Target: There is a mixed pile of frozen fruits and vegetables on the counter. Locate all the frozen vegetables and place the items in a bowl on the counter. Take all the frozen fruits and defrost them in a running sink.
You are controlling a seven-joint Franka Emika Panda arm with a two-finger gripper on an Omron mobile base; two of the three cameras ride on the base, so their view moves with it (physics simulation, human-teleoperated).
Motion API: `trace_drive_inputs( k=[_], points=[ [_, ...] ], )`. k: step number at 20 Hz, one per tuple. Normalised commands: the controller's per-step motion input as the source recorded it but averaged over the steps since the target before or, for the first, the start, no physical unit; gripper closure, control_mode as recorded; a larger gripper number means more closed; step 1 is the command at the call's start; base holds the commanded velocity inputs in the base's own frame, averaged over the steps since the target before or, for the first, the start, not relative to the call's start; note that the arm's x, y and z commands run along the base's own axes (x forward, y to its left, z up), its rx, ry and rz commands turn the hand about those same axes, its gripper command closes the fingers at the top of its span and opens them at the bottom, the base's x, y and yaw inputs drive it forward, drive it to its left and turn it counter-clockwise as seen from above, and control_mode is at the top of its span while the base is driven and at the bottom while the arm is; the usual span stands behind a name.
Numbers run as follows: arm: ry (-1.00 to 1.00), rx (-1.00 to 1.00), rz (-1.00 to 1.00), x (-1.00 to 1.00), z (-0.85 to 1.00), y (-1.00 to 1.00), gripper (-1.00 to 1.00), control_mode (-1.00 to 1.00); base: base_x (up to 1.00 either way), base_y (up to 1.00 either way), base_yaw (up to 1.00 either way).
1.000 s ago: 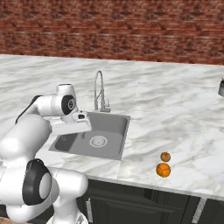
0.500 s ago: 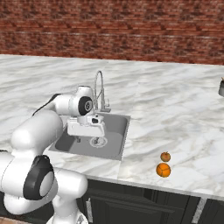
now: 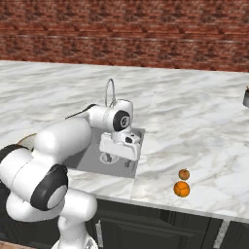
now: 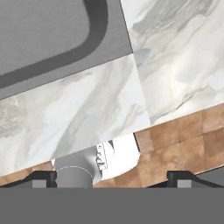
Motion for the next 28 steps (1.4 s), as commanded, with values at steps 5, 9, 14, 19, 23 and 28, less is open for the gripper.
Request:
trace_drive_inputs(
  k=[5,9,14,19,23,28],
  points=[
    [0.07,0.00,-0.04,-0.02,-0.03,-0.86,-1.00,-1.00,0.00,0.00,0.00],
    [0.00,-0.02,0.00,0.00,-0.13,-0.59,-1.00,-1.00,0.00,0.00,0.00],
    [0.00,0.00,0.00,-0.05,-0.17,-0.65,-1.00,-1.00,0.00,0.00,0.00],
    [0.00,0.00,0.03,-0.05,-0.06,-0.61,-1.00,-1.00,0.00,0.00,0.00],
    [-0.02,0.00,0.11,-0.01,0.00,-0.57,-1.00,-1.00,0.00,0.00,0.00],
    [0.00,0.03,0.09,-0.17,0.00,-0.43,-1.00,-1.00,0.00,0.00,0.00]
  ],
)
